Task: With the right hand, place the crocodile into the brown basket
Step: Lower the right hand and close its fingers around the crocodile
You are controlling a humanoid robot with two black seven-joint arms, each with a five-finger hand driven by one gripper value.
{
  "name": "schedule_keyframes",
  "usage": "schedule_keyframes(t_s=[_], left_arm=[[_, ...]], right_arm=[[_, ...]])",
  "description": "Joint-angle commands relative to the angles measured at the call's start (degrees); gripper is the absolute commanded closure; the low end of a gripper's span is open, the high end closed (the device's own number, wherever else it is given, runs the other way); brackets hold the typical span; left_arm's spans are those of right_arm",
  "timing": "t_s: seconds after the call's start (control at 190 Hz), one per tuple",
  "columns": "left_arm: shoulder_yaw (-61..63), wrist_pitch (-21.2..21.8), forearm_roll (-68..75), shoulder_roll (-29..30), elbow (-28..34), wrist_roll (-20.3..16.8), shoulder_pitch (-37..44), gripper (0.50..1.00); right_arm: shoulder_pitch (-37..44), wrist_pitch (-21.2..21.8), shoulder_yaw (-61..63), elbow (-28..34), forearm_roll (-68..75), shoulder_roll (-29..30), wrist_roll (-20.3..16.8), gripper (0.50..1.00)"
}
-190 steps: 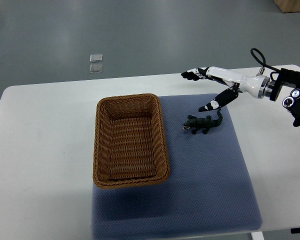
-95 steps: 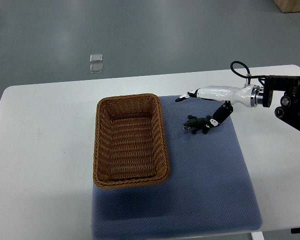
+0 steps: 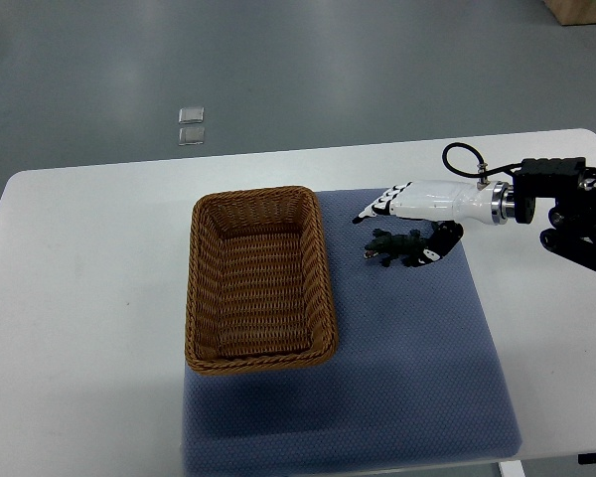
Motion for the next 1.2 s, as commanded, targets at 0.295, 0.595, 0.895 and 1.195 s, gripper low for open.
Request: schedule_keyframes(t_s=[0.295,0.595,0.895,1.195], left_arm=[[0.1,0.0,0.0,0.0,0.0,0.0,-0.4,0.500],[0.1,0.0,0.0,0.0,0.0,0.0,-0.9,0.500],[0.0,-0.1,0.0,0.0,0.0,0.0,-1.3,0.500],[0.0,0.0,0.0,0.0,0.0,0.0,-1.7,0.500]], right_arm=[[0.4,-2.4,-3.6,-3.5,-1.1,0.7,0.0,0.579],[0.7,-2.4,-3.8,-4.3,-1.1,1.3,0.0,0.579],[0.8,-2.5,-5.0,-6.1,-1.2,3.0,0.0,0.581],[0.7,-2.5,-5.3,-8.7,-1.3,4.9,0.0,0.587]])
